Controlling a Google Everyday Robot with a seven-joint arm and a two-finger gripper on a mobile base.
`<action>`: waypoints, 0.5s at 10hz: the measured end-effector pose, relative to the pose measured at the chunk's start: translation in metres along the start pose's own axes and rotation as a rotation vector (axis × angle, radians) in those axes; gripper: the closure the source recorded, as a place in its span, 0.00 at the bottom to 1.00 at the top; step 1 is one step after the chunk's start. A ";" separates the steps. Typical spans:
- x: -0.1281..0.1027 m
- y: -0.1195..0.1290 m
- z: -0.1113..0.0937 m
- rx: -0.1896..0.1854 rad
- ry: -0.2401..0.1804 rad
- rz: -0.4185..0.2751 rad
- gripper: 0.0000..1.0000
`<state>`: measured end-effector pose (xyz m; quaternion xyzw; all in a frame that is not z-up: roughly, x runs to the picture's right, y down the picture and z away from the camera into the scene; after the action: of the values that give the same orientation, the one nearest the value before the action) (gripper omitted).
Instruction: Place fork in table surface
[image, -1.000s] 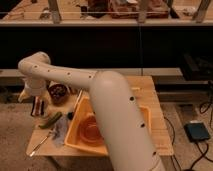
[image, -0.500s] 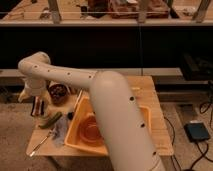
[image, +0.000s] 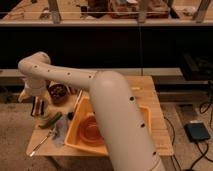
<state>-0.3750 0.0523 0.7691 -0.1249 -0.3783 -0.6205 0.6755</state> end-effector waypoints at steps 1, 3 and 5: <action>0.000 0.000 0.000 0.000 0.000 0.000 0.20; -0.003 0.002 -0.002 0.003 0.018 0.020 0.20; -0.023 0.016 -0.016 0.009 0.070 0.111 0.20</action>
<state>-0.3530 0.0624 0.7479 -0.1210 -0.3497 -0.5844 0.7222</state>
